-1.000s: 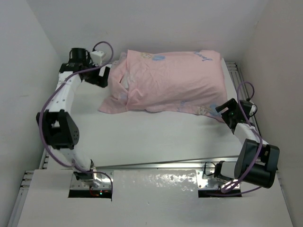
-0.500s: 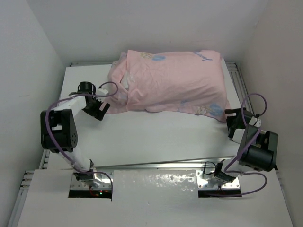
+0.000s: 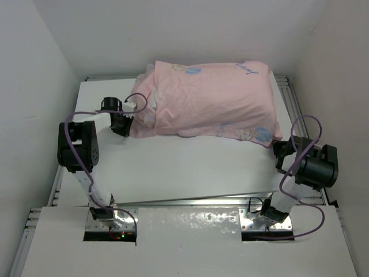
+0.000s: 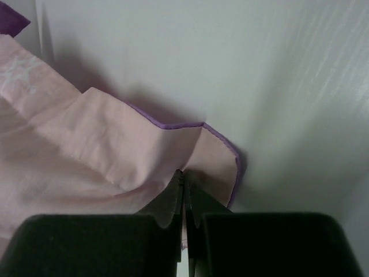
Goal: Put the pillow into the pillowcase
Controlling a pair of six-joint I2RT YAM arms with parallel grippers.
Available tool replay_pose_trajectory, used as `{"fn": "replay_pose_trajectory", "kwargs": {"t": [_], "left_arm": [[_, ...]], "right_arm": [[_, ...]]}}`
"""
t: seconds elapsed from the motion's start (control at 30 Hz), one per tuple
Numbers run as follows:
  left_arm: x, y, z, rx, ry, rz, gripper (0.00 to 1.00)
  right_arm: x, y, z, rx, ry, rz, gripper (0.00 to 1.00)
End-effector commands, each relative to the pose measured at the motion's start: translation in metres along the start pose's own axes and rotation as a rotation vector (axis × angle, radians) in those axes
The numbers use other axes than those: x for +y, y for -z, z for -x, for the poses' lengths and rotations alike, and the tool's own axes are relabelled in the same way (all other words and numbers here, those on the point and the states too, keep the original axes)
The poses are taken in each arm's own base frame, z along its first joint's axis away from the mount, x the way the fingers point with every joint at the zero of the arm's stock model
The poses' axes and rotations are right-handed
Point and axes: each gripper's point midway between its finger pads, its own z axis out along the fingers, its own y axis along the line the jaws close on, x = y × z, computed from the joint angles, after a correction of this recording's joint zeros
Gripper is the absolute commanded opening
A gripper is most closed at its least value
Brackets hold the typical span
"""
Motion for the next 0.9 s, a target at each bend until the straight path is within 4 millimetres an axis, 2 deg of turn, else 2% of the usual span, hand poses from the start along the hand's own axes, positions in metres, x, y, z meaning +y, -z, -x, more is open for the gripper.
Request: {"fn": "replay_pose_trajectory", "kwargs": {"t": [0.0, 0.03, 0.07, 0.1, 0.13, 0.17, 0.2, 0.33, 0.43, 0.5, 0.53, 0.6, 0.67, 0.73, 0.77, 0.83, 0.87], "left_arm": [[-0.015, -0.005, 0.030, -0.096, 0.021, -0.095, 0.05], [-0.015, -0.003, 0.036, -0.110, 0.036, -0.102, 0.00], [-0.016, -0.001, 0.039, -0.119, 0.038, -0.107, 0.00], [-0.018, 0.002, 0.043, -0.130, 0.035, -0.118, 0.00], [-0.017, 0.011, 0.049, -0.151, 0.028, -0.115, 0.00], [-0.018, 0.017, 0.053, -0.166, 0.027, -0.117, 0.00], [-0.018, 0.023, 0.057, -0.184, 0.025, -0.115, 0.00], [-0.014, 0.063, 0.078, -0.271, 0.002, -0.067, 0.00], [-0.012, 0.075, 0.081, -0.293, -0.007, -0.038, 0.00], [-0.010, 0.075, 0.078, -0.289, -0.001, -0.022, 0.00], [-0.010, 0.073, 0.075, -0.279, 0.006, -0.020, 0.00], [-0.004, 0.069, 0.070, -0.255, 0.021, 0.009, 0.00], [0.003, 0.069, 0.068, -0.243, 0.027, 0.049, 0.00], [0.009, 0.071, 0.066, -0.237, 0.035, 0.074, 0.00], [0.014, 0.073, 0.069, -0.252, 0.036, 0.091, 0.00], [0.021, 0.075, 0.069, -0.254, 0.045, 0.119, 0.00], [0.028, 0.078, 0.069, -0.257, 0.052, 0.135, 0.00]], "right_arm": [[0.026, 0.007, 0.009, -0.031, 0.053, 0.111, 0.00], [0.026, 0.009, 0.012, -0.046, 0.070, 0.107, 0.00], [0.033, 0.014, 0.017, -0.064, 0.108, 0.128, 0.00], [0.030, 0.017, 0.019, -0.071, 0.127, 0.113, 0.00], [0.032, 0.019, 0.023, -0.092, 0.172, 0.112, 0.00], [0.045, 0.026, 0.031, -0.122, 0.197, 0.147, 0.00], [0.048, 0.029, 0.033, -0.128, 0.221, 0.155, 0.00], [0.068, 0.044, 0.047, -0.179, 0.332, 0.195, 0.00], [0.068, 0.049, 0.048, -0.180, 0.333, 0.189, 0.00], [0.057, 0.049, 0.044, -0.169, 0.312, 0.165, 0.00], [0.053, 0.048, 0.041, -0.157, 0.294, 0.151, 0.14], [0.031, 0.040, 0.037, -0.131, 0.287, 0.051, 0.62], [0.021, 0.032, 0.034, -0.089, 0.306, -0.020, 0.82], [0.012, 0.021, 0.024, -0.019, 0.352, -0.055, 0.86], [0.023, 0.015, 0.023, 0.007, 0.363, -0.027, 0.87], [0.016, 0.004, 0.017, 0.042, 0.366, -0.053, 0.88], [0.022, -0.002, 0.020, 0.037, 0.355, -0.046, 0.88]]}}
